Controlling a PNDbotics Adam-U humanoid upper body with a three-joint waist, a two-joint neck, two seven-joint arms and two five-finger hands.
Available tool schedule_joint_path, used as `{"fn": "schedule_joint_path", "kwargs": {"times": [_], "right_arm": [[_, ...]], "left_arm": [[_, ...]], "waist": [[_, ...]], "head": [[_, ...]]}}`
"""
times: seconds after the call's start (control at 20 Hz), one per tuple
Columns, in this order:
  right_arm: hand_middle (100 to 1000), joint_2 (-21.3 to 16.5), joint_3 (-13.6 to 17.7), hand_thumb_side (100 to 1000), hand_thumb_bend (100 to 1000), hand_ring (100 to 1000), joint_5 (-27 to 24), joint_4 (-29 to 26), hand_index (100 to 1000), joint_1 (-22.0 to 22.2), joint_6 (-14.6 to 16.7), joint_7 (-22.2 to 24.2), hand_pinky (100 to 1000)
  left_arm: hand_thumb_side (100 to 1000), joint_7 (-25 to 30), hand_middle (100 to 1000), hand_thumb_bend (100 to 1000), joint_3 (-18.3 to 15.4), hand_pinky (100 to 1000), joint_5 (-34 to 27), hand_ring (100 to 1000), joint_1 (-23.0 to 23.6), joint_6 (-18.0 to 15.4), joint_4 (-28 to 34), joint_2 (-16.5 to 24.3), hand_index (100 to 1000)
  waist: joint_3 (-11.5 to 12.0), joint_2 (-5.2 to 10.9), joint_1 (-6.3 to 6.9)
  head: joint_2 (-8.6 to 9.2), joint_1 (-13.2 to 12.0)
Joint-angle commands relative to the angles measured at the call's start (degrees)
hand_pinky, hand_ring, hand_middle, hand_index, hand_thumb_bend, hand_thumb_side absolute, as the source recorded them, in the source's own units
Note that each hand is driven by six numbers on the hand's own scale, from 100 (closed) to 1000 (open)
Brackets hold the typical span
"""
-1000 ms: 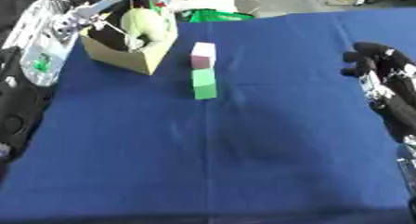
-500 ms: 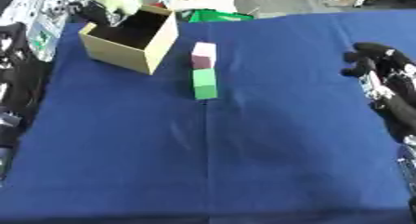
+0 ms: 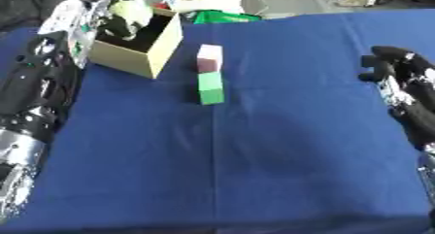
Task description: Pick up objects on the table and place them in the box.
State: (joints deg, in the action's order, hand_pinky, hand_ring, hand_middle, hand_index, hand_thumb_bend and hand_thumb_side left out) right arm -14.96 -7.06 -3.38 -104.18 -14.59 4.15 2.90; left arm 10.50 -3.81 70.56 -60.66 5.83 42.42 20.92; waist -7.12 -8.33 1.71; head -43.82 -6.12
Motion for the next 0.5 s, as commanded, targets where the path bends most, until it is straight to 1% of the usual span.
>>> {"fn": "schedule_joint_path", "kwargs": {"times": [0.05, 0.3, 0.5], "right_arm": [[635, -1.0, 0.1, 427, 100, 842, 0.0, -0.5, 797, -0.6, 0.1, 0.3, 741], [635, -0.9, 0.1, 428, 100, 842, 0.0, -0.5, 797, -0.6, 0.1, 0.3, 741], [635, -0.9, 0.1, 428, 100, 842, 0.0, -0.4, 797, -0.5, 0.1, 0.3, 741]], "left_arm": [[178, -2.1, 426, 365, -1.3, 602, 0.9, 467, -1.9, 1.8, -2.6, 0.0, 657], [197, -4.1, 480, 398, -1.4, 623, 1.2, 510, -1.6, 2.9, -5.6, -0.7, 709], [251, -5.0, 575, 464, -1.3, 654, 0.8, 576, -1.4, 3.1, -5.8, -0.7, 781]], "waist": [[-0.2, 0.75, 0.02], [-0.5, 0.72, 0.06], [-0.6, 0.73, 0.05]], "head": [[-0.30, -0.3], [-0.30, -0.2], [-0.30, -0.2]]}}
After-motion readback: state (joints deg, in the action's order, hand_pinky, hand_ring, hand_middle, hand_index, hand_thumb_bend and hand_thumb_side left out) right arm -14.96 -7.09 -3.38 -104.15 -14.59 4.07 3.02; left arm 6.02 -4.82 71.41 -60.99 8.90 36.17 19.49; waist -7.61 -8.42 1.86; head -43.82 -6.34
